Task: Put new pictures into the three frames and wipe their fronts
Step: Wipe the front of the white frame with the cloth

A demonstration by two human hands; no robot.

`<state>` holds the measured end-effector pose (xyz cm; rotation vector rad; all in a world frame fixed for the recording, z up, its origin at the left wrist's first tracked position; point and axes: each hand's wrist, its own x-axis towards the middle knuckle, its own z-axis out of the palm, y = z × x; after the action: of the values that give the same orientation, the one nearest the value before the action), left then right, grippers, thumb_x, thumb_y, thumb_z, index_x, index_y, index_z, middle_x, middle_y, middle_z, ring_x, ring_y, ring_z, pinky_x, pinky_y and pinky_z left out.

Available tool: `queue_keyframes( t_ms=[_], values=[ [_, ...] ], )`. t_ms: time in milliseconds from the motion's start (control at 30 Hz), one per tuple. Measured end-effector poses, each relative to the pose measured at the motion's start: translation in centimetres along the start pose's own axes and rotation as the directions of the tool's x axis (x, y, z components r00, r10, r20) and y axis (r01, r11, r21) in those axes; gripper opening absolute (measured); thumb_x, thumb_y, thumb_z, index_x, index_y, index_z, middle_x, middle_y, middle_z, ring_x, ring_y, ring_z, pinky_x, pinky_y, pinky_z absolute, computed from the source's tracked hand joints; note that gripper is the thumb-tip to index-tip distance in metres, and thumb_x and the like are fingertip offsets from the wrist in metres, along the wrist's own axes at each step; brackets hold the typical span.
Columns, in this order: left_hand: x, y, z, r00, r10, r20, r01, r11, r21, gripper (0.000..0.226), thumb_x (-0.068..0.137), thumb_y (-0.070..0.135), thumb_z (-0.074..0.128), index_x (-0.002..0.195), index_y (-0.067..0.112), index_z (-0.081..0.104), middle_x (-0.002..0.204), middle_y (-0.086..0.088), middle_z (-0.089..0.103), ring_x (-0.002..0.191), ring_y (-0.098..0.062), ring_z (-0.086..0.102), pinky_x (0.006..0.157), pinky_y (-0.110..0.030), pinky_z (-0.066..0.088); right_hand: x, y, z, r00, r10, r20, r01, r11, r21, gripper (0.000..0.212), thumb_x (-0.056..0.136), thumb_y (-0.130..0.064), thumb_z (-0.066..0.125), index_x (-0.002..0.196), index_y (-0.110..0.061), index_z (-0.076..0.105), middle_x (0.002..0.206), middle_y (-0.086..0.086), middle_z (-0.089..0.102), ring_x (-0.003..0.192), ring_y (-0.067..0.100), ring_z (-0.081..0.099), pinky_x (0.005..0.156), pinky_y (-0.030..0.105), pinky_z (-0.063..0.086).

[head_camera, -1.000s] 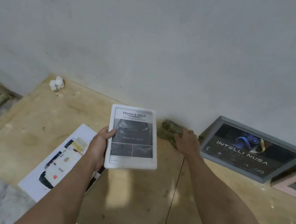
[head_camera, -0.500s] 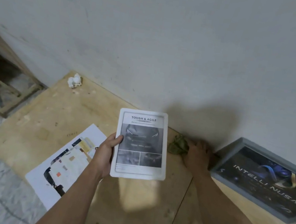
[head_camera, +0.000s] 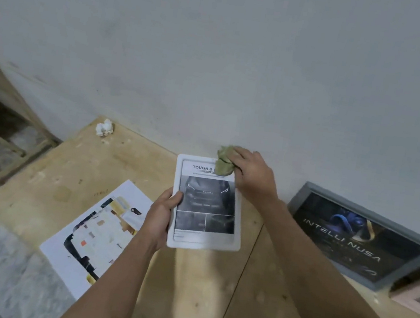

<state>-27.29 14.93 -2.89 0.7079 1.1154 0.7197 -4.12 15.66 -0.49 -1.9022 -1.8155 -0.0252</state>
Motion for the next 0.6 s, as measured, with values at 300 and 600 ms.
queue_keyframes(
  t_ms=[300, 600],
  values=[
    [-3.0, 0.8, -4.2, 0.991, 0.111, -0.077, -0.117, 0.99, -0.084, 0.038, 0.092, 0.034, 0.062, 0.127, 0.019, 0.063, 0.123, -0.011, 0.072, 0.109, -0.035, 0.069, 0.094, -0.059, 0.054, -13.0, -8.1, -1.8, 0.981, -0.116, 0.158, 0.111, 0.993, 0.043, 0.046, 0.076, -0.002, 0.052, 0.111, -0.03, 0.067, 0.121, -0.012, 0.065, 0.077, 0.021, 0.05, 0.059, 0.03, 0.05],
    [-8.0, 2.5, -5.7, 0.957, 0.234, 0.173, -0.248, 0.967, 0.063, 0.04, 0.097, 0.033, 0.056, 0.134, 0.047, 0.058, 0.133, 0.005, 0.067, 0.119, -0.025, 0.066, 0.1, -0.055, 0.052, -8.2, -11.6, -11.2, 0.983, 0.168, 0.071, -0.182, 0.93, 0.318, 0.056, 0.082, 0.005, 0.053, 0.126, -0.027, 0.062, 0.129, -0.009, 0.062, 0.118, 0.01, 0.055, 0.103, 0.023, 0.04]
  ],
)
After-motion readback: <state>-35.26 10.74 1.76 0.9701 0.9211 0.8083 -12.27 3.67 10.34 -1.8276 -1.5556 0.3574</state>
